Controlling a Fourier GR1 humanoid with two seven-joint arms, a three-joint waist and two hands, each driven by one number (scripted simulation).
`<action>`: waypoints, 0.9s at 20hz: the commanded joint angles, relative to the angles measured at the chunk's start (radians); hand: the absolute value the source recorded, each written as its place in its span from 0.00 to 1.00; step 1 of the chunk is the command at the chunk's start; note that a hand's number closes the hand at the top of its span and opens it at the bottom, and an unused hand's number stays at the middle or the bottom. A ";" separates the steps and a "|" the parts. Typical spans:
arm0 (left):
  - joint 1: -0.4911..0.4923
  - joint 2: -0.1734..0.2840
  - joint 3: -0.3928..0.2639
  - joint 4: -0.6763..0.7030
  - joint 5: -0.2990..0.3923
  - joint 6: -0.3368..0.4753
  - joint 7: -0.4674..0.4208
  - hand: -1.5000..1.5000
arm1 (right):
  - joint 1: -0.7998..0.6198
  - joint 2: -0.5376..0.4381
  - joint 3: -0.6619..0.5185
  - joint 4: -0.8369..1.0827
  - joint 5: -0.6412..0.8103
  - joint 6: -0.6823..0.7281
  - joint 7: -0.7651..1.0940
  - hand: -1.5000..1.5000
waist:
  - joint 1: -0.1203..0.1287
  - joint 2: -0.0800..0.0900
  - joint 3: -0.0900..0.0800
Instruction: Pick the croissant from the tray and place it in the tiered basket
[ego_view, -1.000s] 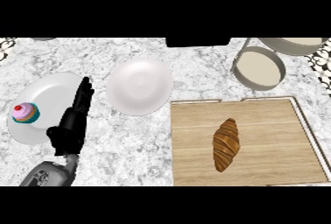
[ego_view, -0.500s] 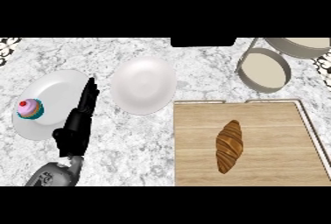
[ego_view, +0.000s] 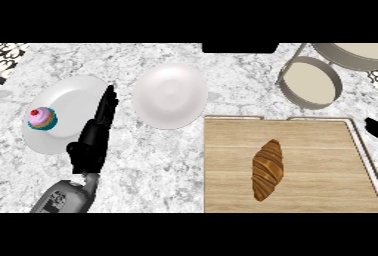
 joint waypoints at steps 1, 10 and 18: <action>-0.009 -0.018 -0.008 -0.007 -0.023 -0.008 0.005 0.50 | -0.155 -0.039 0.153 -0.090 0.044 -0.062 0.201 0.00 | 0.023 0.004 0.000; 0.012 -0.063 0.017 0.024 -0.060 -0.027 -0.018 0.50 | -0.333 0.026 0.394 -0.031 0.088 0.010 0.410 0.00 | 0.002 0.000 0.001; -0.004 -0.057 0.073 -0.013 -0.072 -0.046 0.042 0.50 | -0.393 0.027 0.410 -0.024 0.096 0.054 0.496 0.00 | -0.008 -0.002 0.002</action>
